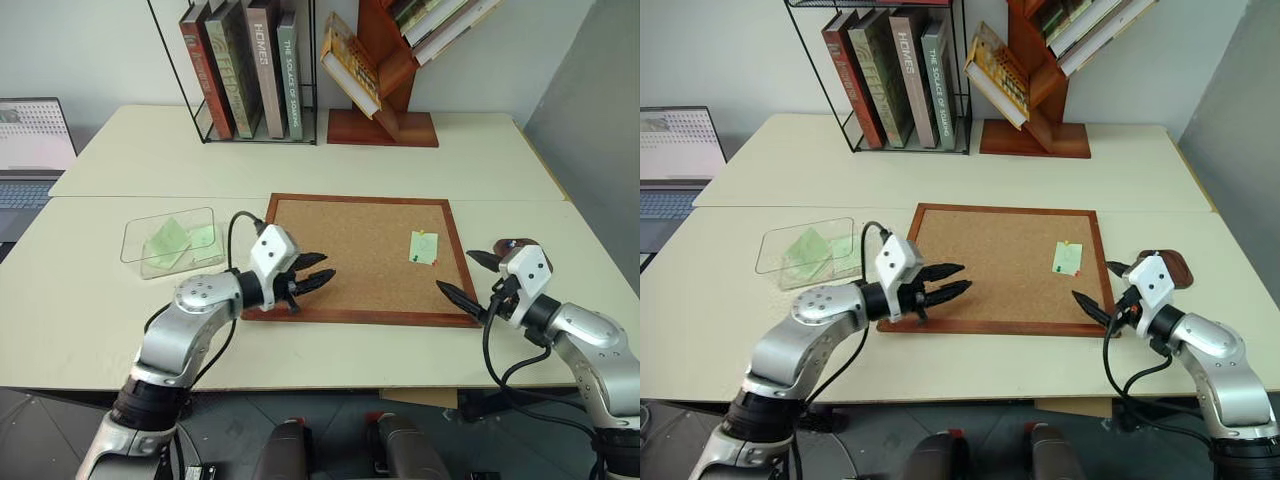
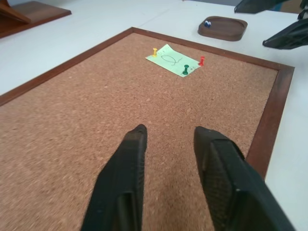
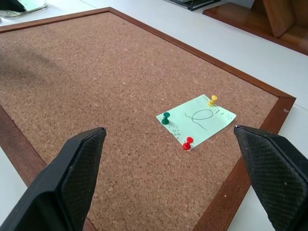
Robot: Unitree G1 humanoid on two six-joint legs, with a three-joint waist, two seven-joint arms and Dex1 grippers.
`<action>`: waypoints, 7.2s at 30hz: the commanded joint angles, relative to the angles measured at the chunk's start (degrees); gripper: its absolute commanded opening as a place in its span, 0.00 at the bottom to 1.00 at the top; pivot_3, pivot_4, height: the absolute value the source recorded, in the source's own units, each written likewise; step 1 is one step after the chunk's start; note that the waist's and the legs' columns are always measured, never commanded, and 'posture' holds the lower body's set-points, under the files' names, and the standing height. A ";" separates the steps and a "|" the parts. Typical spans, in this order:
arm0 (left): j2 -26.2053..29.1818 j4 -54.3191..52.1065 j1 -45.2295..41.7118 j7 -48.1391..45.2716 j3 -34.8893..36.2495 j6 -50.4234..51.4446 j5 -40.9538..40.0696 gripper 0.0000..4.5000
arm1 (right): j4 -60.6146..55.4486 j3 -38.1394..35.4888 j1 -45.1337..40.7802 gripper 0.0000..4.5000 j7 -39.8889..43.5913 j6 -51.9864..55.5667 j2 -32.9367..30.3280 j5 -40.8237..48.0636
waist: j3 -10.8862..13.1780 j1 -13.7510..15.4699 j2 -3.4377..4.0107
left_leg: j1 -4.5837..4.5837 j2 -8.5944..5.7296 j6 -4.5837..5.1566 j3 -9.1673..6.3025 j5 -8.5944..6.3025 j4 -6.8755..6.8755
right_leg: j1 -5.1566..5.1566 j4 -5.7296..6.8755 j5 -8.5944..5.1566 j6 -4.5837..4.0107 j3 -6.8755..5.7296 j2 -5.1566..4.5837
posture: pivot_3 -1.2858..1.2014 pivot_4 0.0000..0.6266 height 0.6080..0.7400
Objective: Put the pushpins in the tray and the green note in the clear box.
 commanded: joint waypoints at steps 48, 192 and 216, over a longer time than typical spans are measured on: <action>-10.29 24.42 -7.05 -1.81 -6.38 -14.87 13.29 0.00 | 45.46 8.84 -35.91 0.48 -8.01 -5.17 12.62 -13.12 | -0.03 -0.66 0.04 | 0.02 0.00 0.01 0.04 0.00 0.04 | 0.00 0.11 0.05 0.03 0.11 0.25 | 0.52 0.24 1.00; -8.09 32.17 -10.28 -3.94 -5.70 -20.97 16.53 0.00 | 11.85 3.07 -15.49 0.01 -5.60 5.23 10.99 -0.40 | -0.11 -0.80 0.19 | 0.06 0.07 0.06 0.03 0.04 0.04 | 0.01 0.10 0.10 0.14 0.11 0.36 | 0.52 0.24 1.00; -8.61 32.52 -10.32 -3.70 -5.72 -21.27 16.51 0.00 | 21.64 -9.19 -13.94 0.01 -15.33 12.45 -1.06 -4.46 | -0.12 -0.78 0.19 | 0.06 0.05 0.06 0.05 0.04 0.03 | 0.02 0.07 0.10 0.14 0.13 0.18 | 0.52 0.24 1.00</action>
